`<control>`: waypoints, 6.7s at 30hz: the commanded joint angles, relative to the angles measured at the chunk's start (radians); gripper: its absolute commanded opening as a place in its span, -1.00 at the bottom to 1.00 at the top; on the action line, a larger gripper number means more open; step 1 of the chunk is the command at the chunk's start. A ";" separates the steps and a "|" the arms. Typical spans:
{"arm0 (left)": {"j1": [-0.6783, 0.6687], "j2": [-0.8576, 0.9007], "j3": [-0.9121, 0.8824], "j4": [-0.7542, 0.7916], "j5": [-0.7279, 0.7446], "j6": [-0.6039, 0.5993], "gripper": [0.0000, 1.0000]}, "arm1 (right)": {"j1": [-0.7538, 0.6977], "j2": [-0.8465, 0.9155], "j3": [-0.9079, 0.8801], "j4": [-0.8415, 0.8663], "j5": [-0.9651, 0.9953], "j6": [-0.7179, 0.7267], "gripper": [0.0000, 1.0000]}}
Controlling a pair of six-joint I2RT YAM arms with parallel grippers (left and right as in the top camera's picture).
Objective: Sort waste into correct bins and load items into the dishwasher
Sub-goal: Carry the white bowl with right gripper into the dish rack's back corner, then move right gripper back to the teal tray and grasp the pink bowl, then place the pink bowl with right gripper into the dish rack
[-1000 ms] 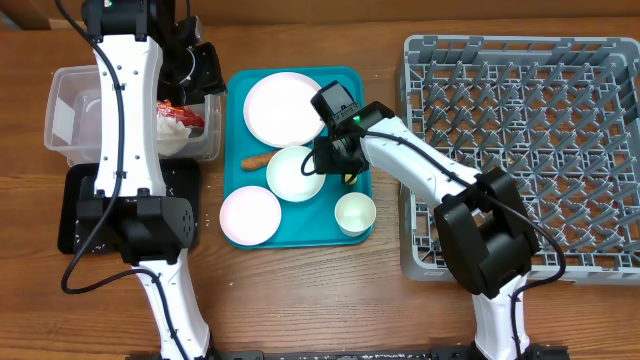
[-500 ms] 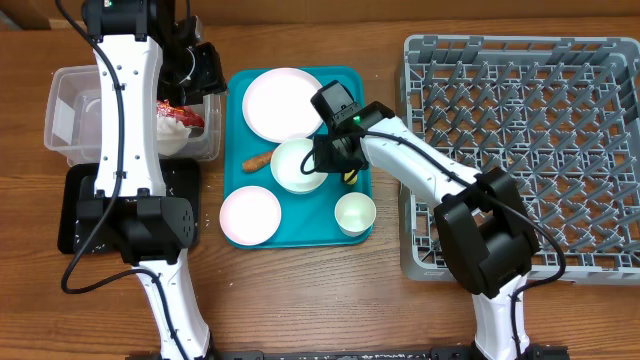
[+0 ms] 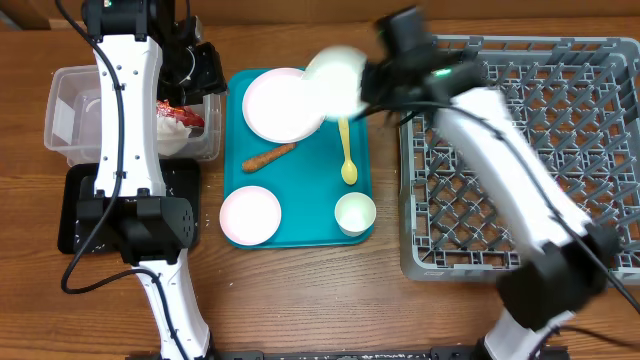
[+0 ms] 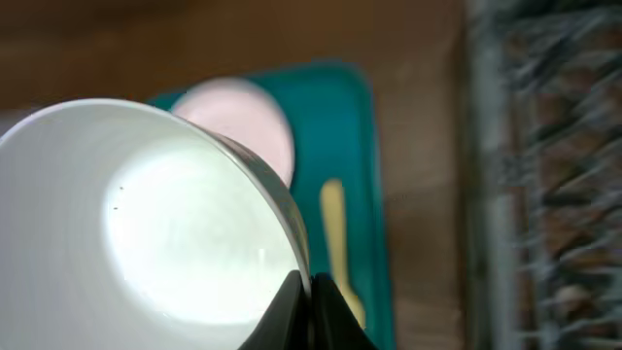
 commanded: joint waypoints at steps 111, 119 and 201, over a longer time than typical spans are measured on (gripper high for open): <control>0.000 -0.012 0.018 0.042 -0.036 0.028 0.11 | 0.009 0.389 -0.025 0.278 1.281 -0.649 -0.80; 0.000 -0.011 0.018 0.049 -0.037 0.028 0.14 | 0.042 0.388 -0.024 0.166 1.297 -0.649 -0.07; 0.142 -0.016 0.019 0.023 -0.010 0.024 0.18 | 0.316 0.090 0.261 -0.274 0.158 -0.016 -0.92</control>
